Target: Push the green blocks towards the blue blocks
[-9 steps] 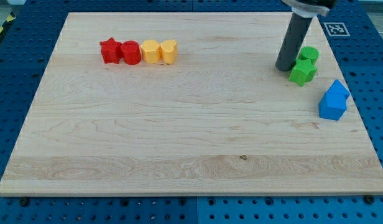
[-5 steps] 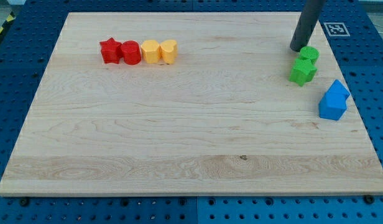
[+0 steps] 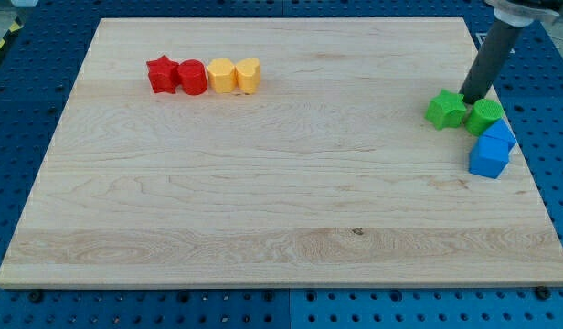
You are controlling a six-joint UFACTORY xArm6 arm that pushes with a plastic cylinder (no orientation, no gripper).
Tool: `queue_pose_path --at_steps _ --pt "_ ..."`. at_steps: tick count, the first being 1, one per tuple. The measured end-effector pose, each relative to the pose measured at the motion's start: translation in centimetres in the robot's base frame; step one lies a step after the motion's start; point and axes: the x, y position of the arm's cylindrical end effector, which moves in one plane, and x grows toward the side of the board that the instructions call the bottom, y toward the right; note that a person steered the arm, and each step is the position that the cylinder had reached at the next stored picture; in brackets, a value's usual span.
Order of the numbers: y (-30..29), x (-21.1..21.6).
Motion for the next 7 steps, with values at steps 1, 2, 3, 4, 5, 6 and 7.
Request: queue_pose_path --at_steps 1,2,3,4,5,6,7 --pt "-1.2 -1.9" --pt "-3.6 0.2" --pt "-3.6 2.6" --pt "-3.6 3.2" --pt "-3.6 4.4" --pt "-3.6 6.3" --pt "-4.6 4.6"
